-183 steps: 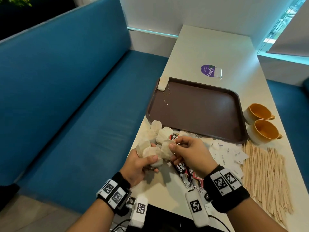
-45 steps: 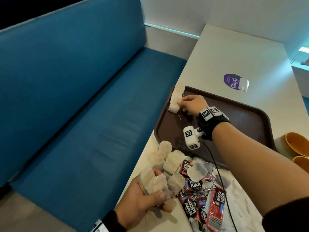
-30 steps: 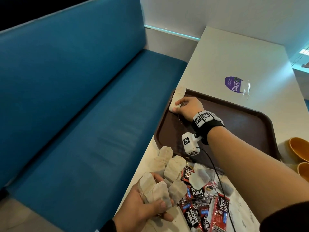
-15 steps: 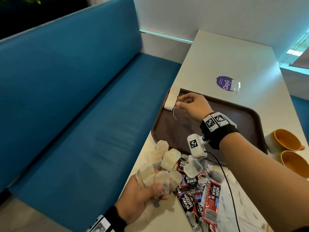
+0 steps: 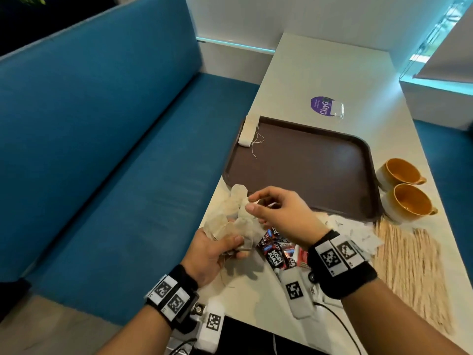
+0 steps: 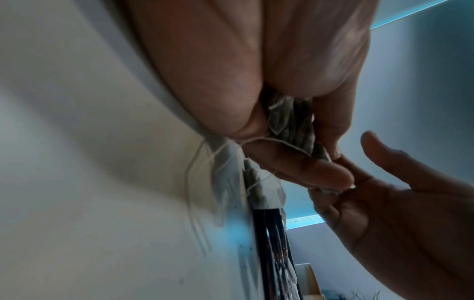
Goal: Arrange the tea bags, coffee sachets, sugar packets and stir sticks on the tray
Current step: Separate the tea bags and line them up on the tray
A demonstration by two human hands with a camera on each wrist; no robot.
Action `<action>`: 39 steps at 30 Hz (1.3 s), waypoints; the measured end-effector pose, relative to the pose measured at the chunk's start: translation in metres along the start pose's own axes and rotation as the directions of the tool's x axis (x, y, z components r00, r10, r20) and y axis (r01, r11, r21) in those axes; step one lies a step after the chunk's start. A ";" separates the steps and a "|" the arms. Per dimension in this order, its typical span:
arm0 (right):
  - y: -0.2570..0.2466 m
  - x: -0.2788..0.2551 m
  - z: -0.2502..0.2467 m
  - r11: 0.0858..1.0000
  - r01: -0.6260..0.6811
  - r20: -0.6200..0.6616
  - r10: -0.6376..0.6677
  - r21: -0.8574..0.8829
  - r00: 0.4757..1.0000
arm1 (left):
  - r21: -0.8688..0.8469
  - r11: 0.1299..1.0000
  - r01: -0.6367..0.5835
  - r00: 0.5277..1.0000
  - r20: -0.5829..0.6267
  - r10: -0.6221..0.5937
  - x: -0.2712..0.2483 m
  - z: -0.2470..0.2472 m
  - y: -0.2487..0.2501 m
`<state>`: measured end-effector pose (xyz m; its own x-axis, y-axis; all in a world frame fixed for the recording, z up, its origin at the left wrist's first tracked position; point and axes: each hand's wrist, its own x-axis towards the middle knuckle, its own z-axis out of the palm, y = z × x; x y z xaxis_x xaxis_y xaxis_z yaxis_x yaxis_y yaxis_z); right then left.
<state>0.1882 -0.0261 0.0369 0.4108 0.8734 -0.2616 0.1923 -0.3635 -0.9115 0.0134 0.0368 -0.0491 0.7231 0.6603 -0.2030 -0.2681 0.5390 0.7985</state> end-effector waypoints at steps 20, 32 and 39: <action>0.026 -0.031 0.016 0.981 0.164 -0.121 -0.151 0.105 0.981 | 0.010 1.000 -0.014 0.998 0.054 0.013 0.003 -0.007 -0.007; 0.031 -0.022 0.012 0.996 0.090 -0.107 -0.089 0.004 0.990 | -0.017 0.997 0.072 0.996 -0.059 -0.073 0.003 -0.007 -0.003; 0.004 0.024 -0.020 0.993 0.119 -0.219 -0.113 0.011 0.969 | -0.130 0.985 0.110 0.994 -0.004 -0.111 0.006 -0.006 0.001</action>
<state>0.2167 -0.0129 0.0329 0.5711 0.8169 -0.0808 0.2302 -0.2539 -0.9394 0.0133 0.0447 -0.0530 0.7458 0.5985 -0.2927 -0.2677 0.6715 0.6909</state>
